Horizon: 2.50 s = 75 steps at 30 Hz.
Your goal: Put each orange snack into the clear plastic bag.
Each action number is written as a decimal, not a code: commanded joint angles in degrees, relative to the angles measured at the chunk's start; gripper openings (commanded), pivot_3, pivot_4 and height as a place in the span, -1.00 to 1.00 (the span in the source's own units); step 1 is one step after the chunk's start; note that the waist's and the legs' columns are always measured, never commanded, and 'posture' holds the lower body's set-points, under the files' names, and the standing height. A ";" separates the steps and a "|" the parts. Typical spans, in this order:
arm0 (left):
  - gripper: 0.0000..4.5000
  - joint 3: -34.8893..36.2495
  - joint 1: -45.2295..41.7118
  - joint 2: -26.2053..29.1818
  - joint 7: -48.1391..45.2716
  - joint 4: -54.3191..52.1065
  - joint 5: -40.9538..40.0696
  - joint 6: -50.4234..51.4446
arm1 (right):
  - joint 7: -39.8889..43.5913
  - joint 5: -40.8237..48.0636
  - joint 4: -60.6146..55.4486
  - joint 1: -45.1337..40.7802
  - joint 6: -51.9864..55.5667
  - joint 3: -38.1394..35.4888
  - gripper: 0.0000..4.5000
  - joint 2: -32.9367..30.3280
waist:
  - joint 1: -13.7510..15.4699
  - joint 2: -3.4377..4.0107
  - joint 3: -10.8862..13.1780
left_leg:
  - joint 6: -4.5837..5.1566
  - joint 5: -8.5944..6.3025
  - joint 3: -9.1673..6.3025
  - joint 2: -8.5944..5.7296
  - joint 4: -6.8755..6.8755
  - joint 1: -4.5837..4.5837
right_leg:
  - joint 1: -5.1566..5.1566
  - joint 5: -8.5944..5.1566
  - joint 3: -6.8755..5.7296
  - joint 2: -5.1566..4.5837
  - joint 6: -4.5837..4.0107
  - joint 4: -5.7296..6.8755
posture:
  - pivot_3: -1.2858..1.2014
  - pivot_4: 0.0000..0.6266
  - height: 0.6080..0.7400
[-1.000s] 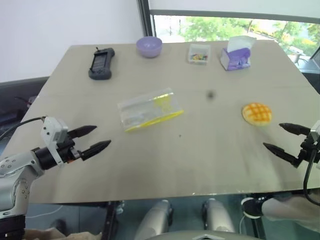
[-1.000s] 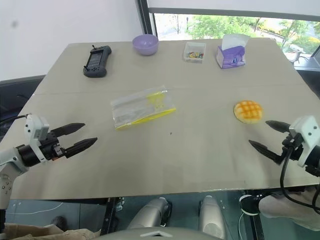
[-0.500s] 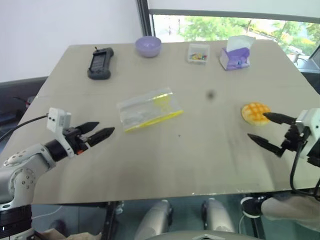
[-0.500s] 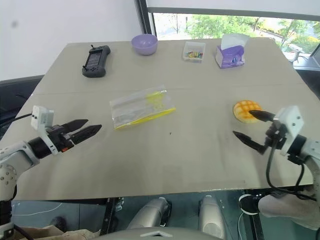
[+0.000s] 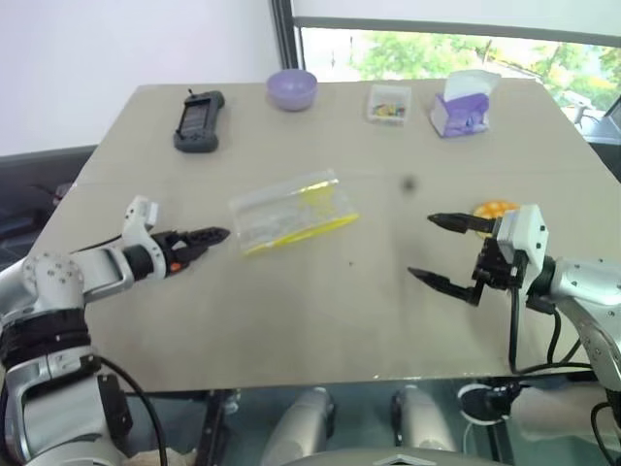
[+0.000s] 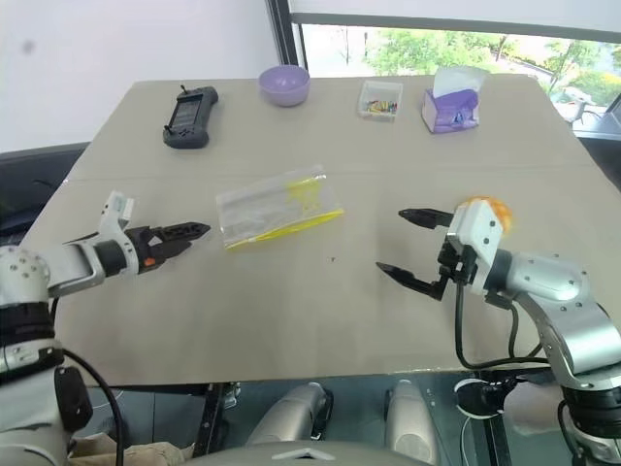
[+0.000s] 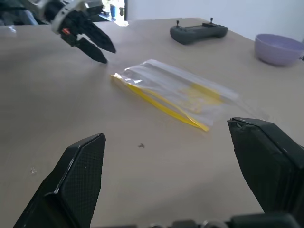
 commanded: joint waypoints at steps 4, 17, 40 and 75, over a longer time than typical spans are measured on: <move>0.98 -4.92 -8.19 -5.00 -4.81 14.99 5.12 -3.26 | -3.45 -0.39 -5.12 1.01 1.74 -0.59 1.00 0.00 | 1.11 0.01 -0.07 | 0.00 0.00 0.00 -0.03 0.06 0.01 | 0.01 0.00 0.00 0.00 0.01 0.04 | 0.03 -0.52 1.00; 0.98 -3.47 -18.73 -8.86 -22.18 32.15 5.64 -0.97 | -6.62 -0.73 -9.29 8.56 1.70 -5.49 1.00 -1.12 | 0.60 -0.10 -0.05 | 0.01 0.01 -0.03 -0.15 0.17 -0.09 | 0.01 0.00 -0.04 -0.02 0.02 0.10 | 0.03 -0.52 1.00; 0.98 20.27 -14.98 -36.82 20.52 11.20 -2.90 -0.57 | -11.34 -1.38 -12.40 6.55 4.95 -3.21 1.00 -0.43 | 0.74 -0.19 0.00 | -0.01 -0.01 -0.01 -0.06 0.72 -0.16 | 0.03 0.00 0.02 -0.06 0.05 0.52 | 0.03 -0.52 1.00; -0.98 16.90 -10.44 -45.50 84.74 -23.78 -68.29 -15.16 | -55.94 -59.78 66.53 -36.43 -31.46 26.36 1.00 24.35 | 0.45 -0.62 0.24 | -0.12 -0.04 0.44 0.00 0.88 -0.10 | -0.13 0.07 0.45 0.10 -0.01 0.67 | 0.03 -0.52 1.00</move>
